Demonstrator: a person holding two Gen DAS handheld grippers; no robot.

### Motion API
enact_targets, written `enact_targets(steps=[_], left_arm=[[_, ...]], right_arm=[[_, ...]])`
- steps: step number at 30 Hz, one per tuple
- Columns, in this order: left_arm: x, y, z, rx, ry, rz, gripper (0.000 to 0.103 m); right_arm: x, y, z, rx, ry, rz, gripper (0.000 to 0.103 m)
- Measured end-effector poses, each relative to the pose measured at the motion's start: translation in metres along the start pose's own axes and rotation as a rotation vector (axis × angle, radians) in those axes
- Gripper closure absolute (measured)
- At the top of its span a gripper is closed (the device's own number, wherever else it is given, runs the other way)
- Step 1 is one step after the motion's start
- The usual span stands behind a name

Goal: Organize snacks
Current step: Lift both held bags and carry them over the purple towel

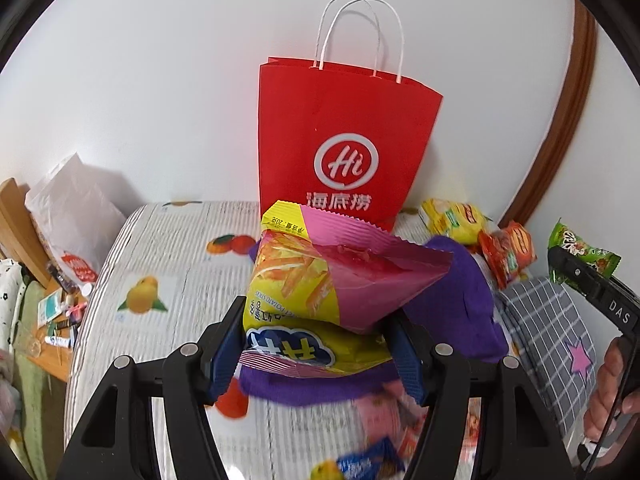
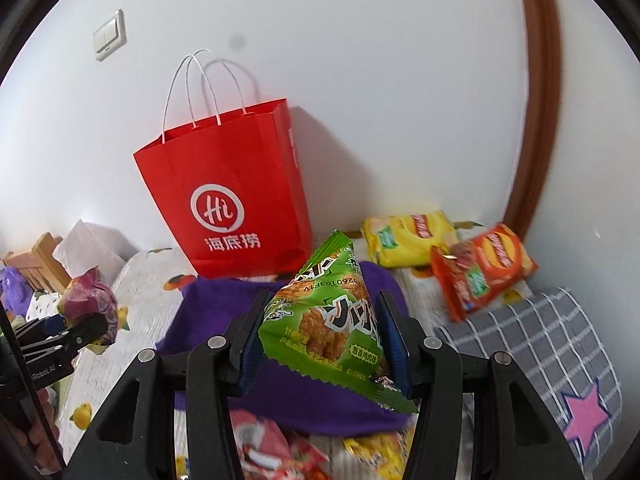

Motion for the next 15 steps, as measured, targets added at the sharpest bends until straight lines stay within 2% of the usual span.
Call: enact_targets(steps=[5, 9, 15], left_arm=[[-0.019, -0.001, 0.033, -0.007, 0.013, -0.021, 0.039], [-0.025, 0.001, 0.06, -0.004, 0.036, -0.05, 0.039], [-0.026, 0.004, 0.095, -0.002, 0.071, -0.079, 0.039]], right_arm=[[-0.015, 0.001, 0.043, -0.042, 0.026, 0.002, 0.051], [-0.026, -0.001, 0.073, -0.014, 0.047, 0.017, 0.051], [-0.029, 0.001, 0.107, -0.026, 0.08, -0.007, 0.051]])
Point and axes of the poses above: each gripper's, at about its wrist camera, not at the fingertips, and z roughly the way its jaws point, y to its left, x to its underside, the point moved 2 cm from there along z, roughly the way its jaws point, and after that the axes turned 3 degrees about -z, right-handed, at the moved point
